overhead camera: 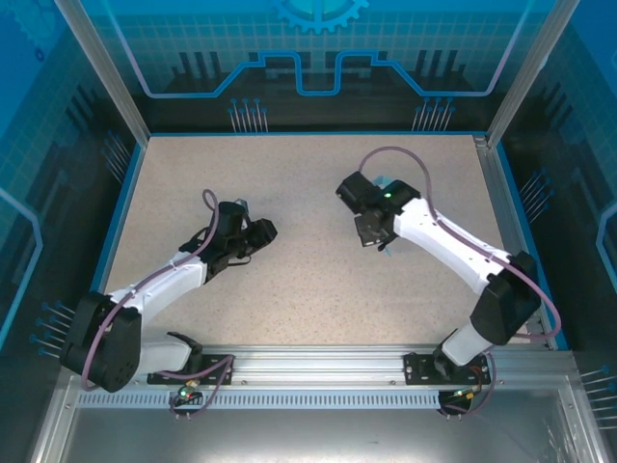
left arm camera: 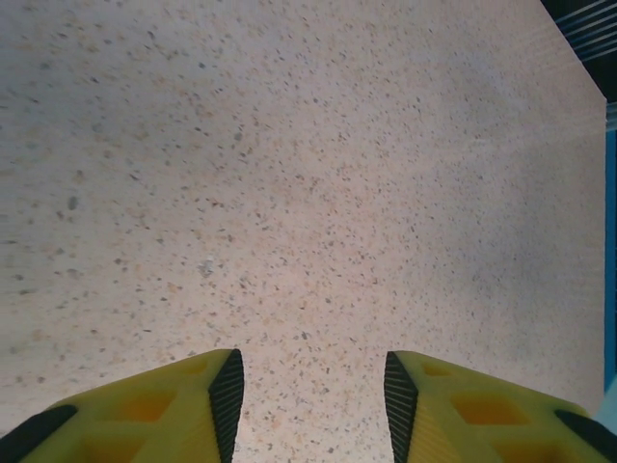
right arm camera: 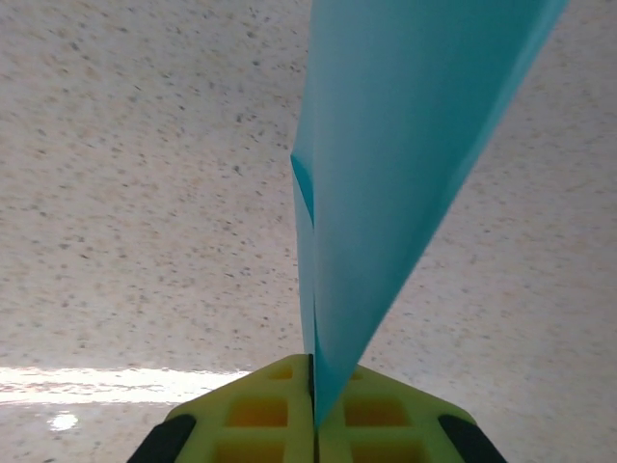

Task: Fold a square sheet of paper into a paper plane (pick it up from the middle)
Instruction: Turn over the paper at the center of the table, then third fold the triangle at the center of the table.

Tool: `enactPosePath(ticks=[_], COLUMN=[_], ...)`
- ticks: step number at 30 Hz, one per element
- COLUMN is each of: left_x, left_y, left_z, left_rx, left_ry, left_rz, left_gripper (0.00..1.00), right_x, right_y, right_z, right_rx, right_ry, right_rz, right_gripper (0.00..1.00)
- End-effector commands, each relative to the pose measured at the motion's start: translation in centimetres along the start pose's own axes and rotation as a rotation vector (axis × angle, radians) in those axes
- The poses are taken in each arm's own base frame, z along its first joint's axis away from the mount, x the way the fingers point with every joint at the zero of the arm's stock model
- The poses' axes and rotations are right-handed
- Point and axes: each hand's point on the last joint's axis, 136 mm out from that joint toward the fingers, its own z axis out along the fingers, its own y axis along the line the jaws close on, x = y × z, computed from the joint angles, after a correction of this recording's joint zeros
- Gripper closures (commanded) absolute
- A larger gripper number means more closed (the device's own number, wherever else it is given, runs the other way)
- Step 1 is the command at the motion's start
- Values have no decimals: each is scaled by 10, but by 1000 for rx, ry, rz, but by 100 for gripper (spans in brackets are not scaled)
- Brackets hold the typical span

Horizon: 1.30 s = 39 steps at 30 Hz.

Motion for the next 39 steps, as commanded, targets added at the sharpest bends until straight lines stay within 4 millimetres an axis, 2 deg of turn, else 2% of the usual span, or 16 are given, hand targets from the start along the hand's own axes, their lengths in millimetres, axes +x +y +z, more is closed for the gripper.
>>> enactPosePath(ticks=[1, 5, 10, 13, 16, 19, 22, 25, 30, 32, 33, 36, 39], left_x=[-6, -8, -17, -18, -18, -15, -14, -13, -11, -9, -8, -1, 6], left_y=[22, 35, 55, 60, 63, 66, 64, 59, 48, 41, 37, 25, 15], left_z=[-8, -18, -37, -45, -48, -48, -45, -41, -32, -25, -22, -9, 4], left_rx=[-85, -133, -195, -206, -213, -215, -202, -182, -149, -120, -100, -43, 0], left_ry=[-60, -101, -172, -192, -194, -185, -176, -159, -106, -78, -58, 3, 76], left_rz=[-8, -25, -35, -37, -35, -41, -45, -36, -26, -23, -26, -30, -28], left_gripper=[52, 51, 46, 44, 43, 42, 42, 40, 38, 37, 37, 37, 37], right_x=[14, 19, 26, 26, 24, 20, 11, 4, -4, -1, 2, 15, 23], right_y=[-7, 38, 108, 139, 165, 185, 193, 190, 176, 174, 171, 164, 166], right_z=[9, 33, 63, 79, 87, 84, 71, 56, 30, 26, 29, 50, 63], right_rx=[192, 136, -31, -107, -197, -291, -388, -474, -677, -805, -842, -894, -904], right_ry=[80, 176, 271, 310, 332, 332, 303, 259, 137, 119, 128, 177, 202], right_rz=[-93, -146, -177, -164, -143, -120, -96, -67, 17, 57, 85, 162, 190], right_gripper=[93, 92, 89, 87, 86, 81, 70, 56, 50, 51, 55, 70, 75])
